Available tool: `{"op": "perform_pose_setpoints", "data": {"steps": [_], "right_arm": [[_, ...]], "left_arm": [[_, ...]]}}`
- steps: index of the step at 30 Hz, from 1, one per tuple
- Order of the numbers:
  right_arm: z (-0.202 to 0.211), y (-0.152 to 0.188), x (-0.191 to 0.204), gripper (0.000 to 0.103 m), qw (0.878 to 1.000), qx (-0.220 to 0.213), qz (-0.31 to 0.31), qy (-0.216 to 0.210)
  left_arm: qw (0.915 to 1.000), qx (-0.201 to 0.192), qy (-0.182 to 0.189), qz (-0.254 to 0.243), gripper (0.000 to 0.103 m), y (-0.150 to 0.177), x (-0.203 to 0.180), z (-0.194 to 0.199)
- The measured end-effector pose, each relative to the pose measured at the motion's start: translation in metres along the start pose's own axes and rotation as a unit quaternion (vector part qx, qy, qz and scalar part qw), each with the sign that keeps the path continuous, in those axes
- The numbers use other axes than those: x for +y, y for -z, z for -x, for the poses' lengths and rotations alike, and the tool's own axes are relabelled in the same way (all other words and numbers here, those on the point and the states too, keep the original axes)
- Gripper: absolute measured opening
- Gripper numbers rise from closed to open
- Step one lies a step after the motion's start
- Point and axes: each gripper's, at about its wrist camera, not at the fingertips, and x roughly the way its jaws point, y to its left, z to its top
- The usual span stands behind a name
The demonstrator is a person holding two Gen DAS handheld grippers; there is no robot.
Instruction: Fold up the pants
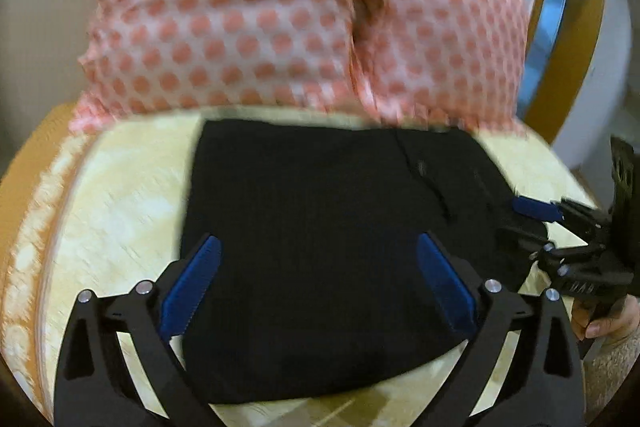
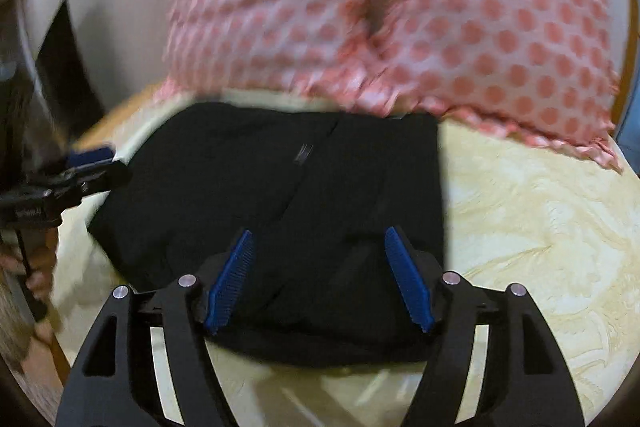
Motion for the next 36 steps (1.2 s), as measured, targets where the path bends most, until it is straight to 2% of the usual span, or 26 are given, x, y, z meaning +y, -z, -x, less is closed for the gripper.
{"op": "perform_pose_setpoints", "data": {"steps": [1, 2, 3, 4, 6, 8, 9, 11, 14, 20, 23, 30, 36], "right_arm": [[-0.012, 0.004, 0.004, 0.073, 0.999, 0.028, 0.006, 0.015], [-0.018, 0.006, 0.005, 0.075, 0.999, 0.036, 0.005, 0.022], [-0.019, 0.008, 0.003, 0.078, 0.999, 0.031, -0.002, 0.022], [-0.019, 0.008, 0.000, 0.079, 0.999, 0.033, -0.016, 0.015], [-0.014, 0.008, -0.005, 0.079, 0.999, 0.030, -0.035, 0.017], [-0.003, 0.011, -0.007, 0.087, 0.998, 0.014, -0.051, 0.030], [0.003, 0.014, -0.010, 0.097, 0.997, 0.007, -0.060, 0.046], [0.021, 0.025, -0.017, 0.097, 0.993, -0.011, -0.085, 0.083], [0.040, 0.048, -0.023, 0.098, 0.988, -0.026, -0.118, 0.100], [0.056, 0.089, -0.003, 0.100, 0.986, -0.029, -0.133, 0.097], [0.059, 0.102, 0.019, 0.100, 0.987, -0.038, -0.113, 0.107], [0.058, 0.118, 0.060, 0.102, 0.984, -0.047, -0.063, 0.158], [0.058, 0.125, 0.072, 0.102, 0.986, -0.056, -0.060, 0.144]], "left_arm": [[0.9997, 0.024, -0.007, 0.004, 0.098, 0.003, 0.000, -0.011], [0.9982, 0.057, -0.016, 0.015, 0.098, 0.006, 0.002, -0.026], [0.9975, 0.064, -0.023, 0.017, 0.098, 0.009, 0.003, -0.034], [0.9978, 0.053, -0.039, 0.008, 0.098, 0.010, 0.001, -0.034], [0.9970, 0.055, -0.053, 0.012, 0.098, 0.011, 0.000, -0.031], [0.9977, 0.036, -0.051, 0.026, 0.098, 0.016, 0.004, -0.015], [0.9976, 0.021, -0.061, 0.026, 0.099, 0.019, 0.006, -0.002], [0.9949, -0.010, -0.099, 0.015, 0.101, 0.031, 0.007, 0.022], [0.9890, -0.035, -0.144, 0.006, 0.101, 0.056, 0.009, 0.049], [0.9813, -0.044, -0.187, -0.005, 0.101, 0.112, 0.003, 0.073], [0.9784, -0.049, -0.201, -0.007, 0.101, 0.133, 0.002, 0.083], [0.9781, -0.044, -0.203, -0.014, 0.101, 0.151, 0.001, 0.084], [0.9817, -0.051, -0.184, -0.004, 0.101, 0.156, 0.002, 0.086]]}}
